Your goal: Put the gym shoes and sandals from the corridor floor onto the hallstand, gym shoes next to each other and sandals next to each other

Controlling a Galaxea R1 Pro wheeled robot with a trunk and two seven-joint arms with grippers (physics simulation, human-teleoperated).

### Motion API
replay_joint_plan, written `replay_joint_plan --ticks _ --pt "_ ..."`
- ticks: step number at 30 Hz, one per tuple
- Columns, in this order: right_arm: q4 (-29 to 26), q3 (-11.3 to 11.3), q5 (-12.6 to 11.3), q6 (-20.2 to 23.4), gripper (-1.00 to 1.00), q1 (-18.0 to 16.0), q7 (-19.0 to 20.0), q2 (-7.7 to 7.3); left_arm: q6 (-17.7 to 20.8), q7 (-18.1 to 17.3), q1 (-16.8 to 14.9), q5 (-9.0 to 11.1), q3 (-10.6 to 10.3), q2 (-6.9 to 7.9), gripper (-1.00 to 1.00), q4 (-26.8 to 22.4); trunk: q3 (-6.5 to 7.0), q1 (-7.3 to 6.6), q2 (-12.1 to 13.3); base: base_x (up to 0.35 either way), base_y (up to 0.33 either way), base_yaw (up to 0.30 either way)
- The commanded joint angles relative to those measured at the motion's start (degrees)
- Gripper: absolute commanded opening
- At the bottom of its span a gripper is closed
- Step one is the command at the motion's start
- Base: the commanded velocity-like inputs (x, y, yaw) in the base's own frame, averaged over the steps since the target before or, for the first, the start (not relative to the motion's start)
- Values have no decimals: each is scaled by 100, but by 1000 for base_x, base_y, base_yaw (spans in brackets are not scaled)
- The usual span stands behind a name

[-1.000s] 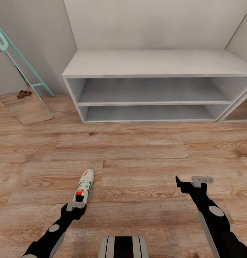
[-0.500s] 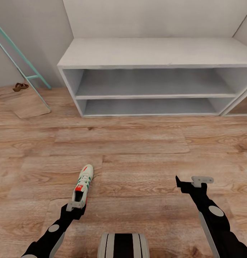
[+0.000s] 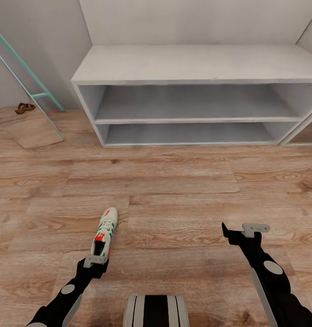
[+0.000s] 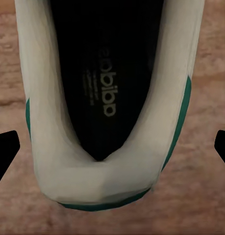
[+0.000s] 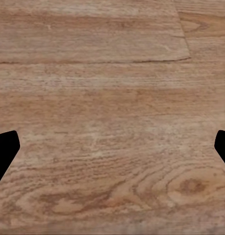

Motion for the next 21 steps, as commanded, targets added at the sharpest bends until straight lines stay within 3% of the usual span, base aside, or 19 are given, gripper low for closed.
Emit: replay_joint_plan --ticks 1,21 --pt "-8 -1 -4 32 100 -3 3 -1 -20 -1 -2 -11 -15 4 100 3 -26 1 -3 0 0 0" --pt "-8 -1 -1 32 100 -4 3 -1 -17 -1 -5 -13 -20 4 100 3 -48 4 -4 35 0 0"
